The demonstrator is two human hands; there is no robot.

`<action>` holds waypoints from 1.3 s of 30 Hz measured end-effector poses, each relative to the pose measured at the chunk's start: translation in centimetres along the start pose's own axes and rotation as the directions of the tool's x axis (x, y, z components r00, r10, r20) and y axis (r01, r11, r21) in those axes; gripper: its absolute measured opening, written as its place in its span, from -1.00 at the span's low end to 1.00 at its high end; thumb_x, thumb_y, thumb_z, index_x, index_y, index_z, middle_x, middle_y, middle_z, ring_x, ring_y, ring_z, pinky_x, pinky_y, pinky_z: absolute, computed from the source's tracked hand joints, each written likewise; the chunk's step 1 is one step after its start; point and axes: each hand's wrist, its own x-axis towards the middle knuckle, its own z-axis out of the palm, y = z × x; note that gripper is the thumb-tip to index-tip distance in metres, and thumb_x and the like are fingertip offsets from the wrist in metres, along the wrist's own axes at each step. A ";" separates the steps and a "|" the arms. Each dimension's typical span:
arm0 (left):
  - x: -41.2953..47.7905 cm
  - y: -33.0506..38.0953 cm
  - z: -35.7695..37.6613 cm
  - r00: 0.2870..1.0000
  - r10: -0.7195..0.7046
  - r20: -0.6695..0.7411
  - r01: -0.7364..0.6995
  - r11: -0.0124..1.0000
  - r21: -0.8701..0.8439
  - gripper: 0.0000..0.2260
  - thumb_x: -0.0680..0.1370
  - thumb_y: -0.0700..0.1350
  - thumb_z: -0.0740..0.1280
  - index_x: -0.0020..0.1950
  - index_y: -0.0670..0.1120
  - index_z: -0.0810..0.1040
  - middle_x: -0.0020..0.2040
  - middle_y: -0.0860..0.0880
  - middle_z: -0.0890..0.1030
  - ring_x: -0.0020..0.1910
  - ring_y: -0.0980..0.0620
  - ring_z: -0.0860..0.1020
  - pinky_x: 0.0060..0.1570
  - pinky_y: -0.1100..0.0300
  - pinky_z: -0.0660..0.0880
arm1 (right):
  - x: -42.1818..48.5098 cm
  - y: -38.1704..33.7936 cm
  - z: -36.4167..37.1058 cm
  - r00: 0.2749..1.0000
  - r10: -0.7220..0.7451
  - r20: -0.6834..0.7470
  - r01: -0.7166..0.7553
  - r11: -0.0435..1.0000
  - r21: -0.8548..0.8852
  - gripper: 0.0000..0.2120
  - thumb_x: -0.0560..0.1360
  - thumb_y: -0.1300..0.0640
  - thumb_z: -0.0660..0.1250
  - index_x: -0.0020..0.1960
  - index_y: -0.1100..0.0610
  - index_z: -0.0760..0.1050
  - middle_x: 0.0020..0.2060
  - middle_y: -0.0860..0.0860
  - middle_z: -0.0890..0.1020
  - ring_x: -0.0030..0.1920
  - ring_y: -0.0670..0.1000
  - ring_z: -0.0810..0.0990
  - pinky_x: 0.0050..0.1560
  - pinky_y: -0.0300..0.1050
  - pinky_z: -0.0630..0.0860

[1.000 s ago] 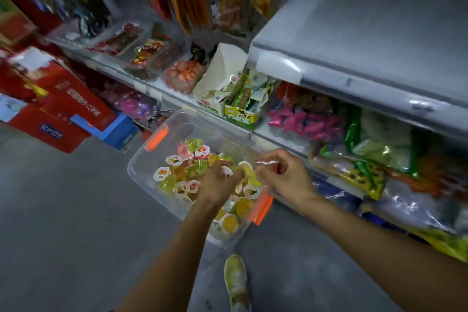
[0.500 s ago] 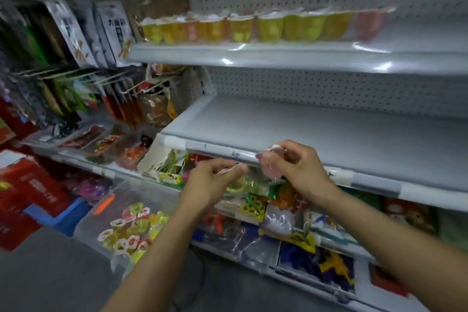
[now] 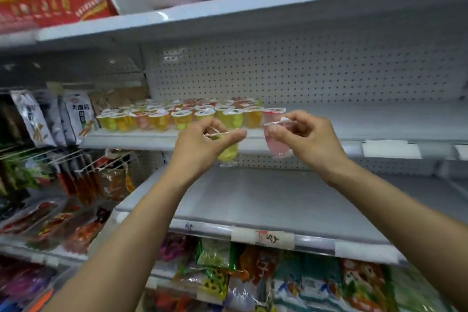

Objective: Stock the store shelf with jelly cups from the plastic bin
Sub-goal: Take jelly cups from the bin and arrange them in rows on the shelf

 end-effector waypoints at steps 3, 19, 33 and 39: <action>3.7 1.1 0.3 0.998 0.066 -0.019 -0.066 0.998 0.015 -0.56 0.29 0.32 0.49 -0.14 -0.03 0.60 -0.23 0.07 0.61 -0.21 0.07 0.55 -0.18 0.10 0.46 | 3.4 -0.5 -2.1 0.999 0.000 -0.043 -0.002 0.999 -0.041 -0.74 0.41 0.00 0.50 0.00 0.12 0.58 -0.23 0.02 0.64 -0.38 -0.22 0.49 -0.38 -0.37 0.40; 23.4 -0.6 3.7 0.984 0.125 0.130 -0.136 0.988 0.078 -0.56 0.18 0.36 0.51 -0.12 0.10 0.66 -0.15 0.06 0.68 -0.24 -0.04 0.67 -0.13 -0.11 0.63 | 23.5 9.5 -2.2 0.982 0.163 -0.096 -0.186 0.925 -0.331 -0.75 0.39 0.15 0.51 0.01 0.13 0.53 -0.04 0.07 0.60 -0.08 0.11 0.63 -0.09 0.05 0.64; 27.8 -3.7 6.7 0.973 0.139 0.185 -0.150 0.988 0.045 -0.60 0.17 0.32 0.52 -0.15 0.11 0.66 -0.23 0.11 0.66 -0.19 0.03 0.64 -0.06 -0.10 0.61 | 27.1 16.4 -1.1 0.963 0.267 -0.043 -0.248 0.809 -0.533 -0.69 0.36 0.04 0.54 0.02 0.05 0.51 0.06 0.04 0.55 -0.03 0.01 0.56 -0.22 -0.23 0.49; 27.7 -2.9 7.6 0.970 0.151 0.189 -0.168 0.983 0.076 -0.63 0.29 0.20 0.57 -0.15 0.01 0.54 -0.24 0.01 0.58 -0.35 0.03 0.57 -0.29 0.09 0.59 | 26.1 12.4 -2.1 0.988 0.148 0.053 -0.090 0.810 -0.580 -0.50 0.37 -0.12 0.50 0.26 -0.10 0.46 0.27 -0.02 0.47 0.23 0.01 0.45 0.10 -0.18 0.49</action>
